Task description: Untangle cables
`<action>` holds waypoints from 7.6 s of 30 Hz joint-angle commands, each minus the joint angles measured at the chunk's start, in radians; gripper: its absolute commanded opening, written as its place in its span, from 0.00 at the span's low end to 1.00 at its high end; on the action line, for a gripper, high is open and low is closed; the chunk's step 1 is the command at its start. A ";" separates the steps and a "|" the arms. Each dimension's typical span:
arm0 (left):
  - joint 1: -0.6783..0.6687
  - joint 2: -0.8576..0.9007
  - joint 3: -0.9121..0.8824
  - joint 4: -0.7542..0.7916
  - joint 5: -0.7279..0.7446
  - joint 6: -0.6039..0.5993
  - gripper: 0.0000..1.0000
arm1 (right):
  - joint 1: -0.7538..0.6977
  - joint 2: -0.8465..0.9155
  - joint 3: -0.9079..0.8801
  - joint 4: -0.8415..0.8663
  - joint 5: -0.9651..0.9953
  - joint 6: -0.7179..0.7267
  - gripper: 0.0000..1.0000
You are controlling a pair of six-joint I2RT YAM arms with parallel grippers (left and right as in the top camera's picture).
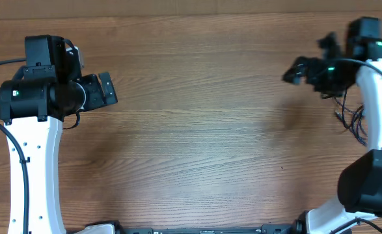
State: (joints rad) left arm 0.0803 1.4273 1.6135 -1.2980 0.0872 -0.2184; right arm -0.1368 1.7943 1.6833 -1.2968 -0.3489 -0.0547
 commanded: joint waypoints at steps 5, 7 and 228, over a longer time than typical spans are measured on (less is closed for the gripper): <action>-0.002 0.009 -0.003 -0.078 -0.002 0.039 1.00 | 0.153 -0.018 0.013 -0.037 0.161 0.137 1.00; -0.002 0.009 -0.003 -0.091 -0.001 0.040 0.99 | 0.202 -0.018 0.011 -0.038 0.162 0.133 1.00; -0.061 -1.423 -1.609 1.221 -0.069 0.151 1.00 | 0.093 -1.791 -1.627 1.106 0.294 0.203 1.00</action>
State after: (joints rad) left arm 0.0257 0.0132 0.0082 -0.0753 0.0250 -0.0933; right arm -0.0395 0.0113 0.0555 -0.1959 -0.0490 0.1558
